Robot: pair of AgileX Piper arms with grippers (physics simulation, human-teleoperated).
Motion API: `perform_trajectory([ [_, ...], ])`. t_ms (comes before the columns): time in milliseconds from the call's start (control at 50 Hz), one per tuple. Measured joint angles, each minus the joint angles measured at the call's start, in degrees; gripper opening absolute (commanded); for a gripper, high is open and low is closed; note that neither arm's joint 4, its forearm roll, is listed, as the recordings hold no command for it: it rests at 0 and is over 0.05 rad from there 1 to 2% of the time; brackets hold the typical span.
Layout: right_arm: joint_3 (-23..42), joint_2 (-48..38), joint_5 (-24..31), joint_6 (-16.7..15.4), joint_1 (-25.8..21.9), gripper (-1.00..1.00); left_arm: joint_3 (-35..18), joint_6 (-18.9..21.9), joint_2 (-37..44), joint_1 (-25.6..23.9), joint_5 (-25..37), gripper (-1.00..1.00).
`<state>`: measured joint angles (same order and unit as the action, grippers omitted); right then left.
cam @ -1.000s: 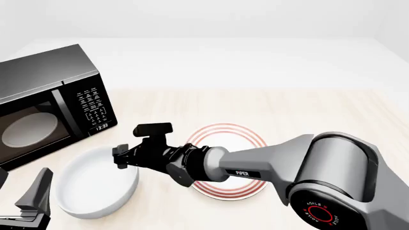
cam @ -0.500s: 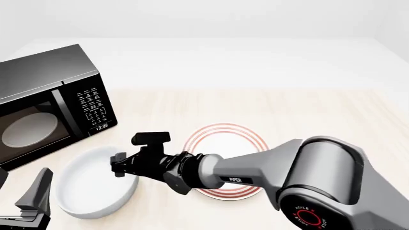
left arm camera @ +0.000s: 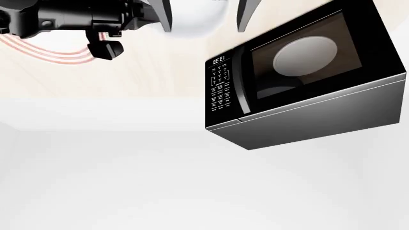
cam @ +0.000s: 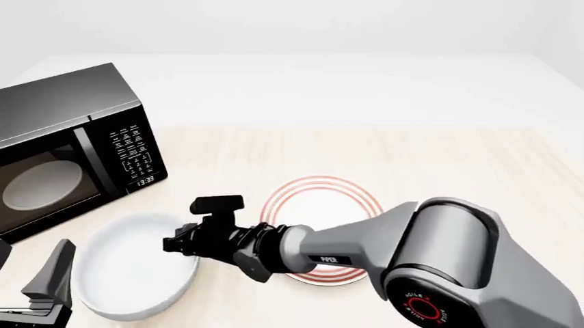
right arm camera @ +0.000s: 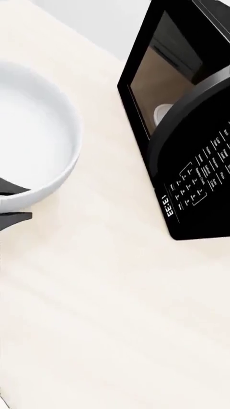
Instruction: Put the white bowl to the right of the plate.
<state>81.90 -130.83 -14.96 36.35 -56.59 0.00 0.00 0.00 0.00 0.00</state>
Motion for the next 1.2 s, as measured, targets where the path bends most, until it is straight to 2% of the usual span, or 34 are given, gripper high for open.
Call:
perform_trajectory([
  [320,0.03,0.43,1.43,-1.56,0.39,-1.00,0.00,0.00,0.00,0.00,0.00,1.00],
  [620,-0.97,7.06,5.67,-6.78,3.34,-1.00,0.00,0.00,0.00,0.00,0.00,1.00],
  [840,-4.43,13.01,7.14,-9.87,7.24,-1.00,0.00,0.00,0.00,0.00,0.00,1.00],
  [1200,-14.03,21.09,4.40,-10.78,15.43,-1.00,0.00,0.00,0.00,0.00,0.00,1.00],
])
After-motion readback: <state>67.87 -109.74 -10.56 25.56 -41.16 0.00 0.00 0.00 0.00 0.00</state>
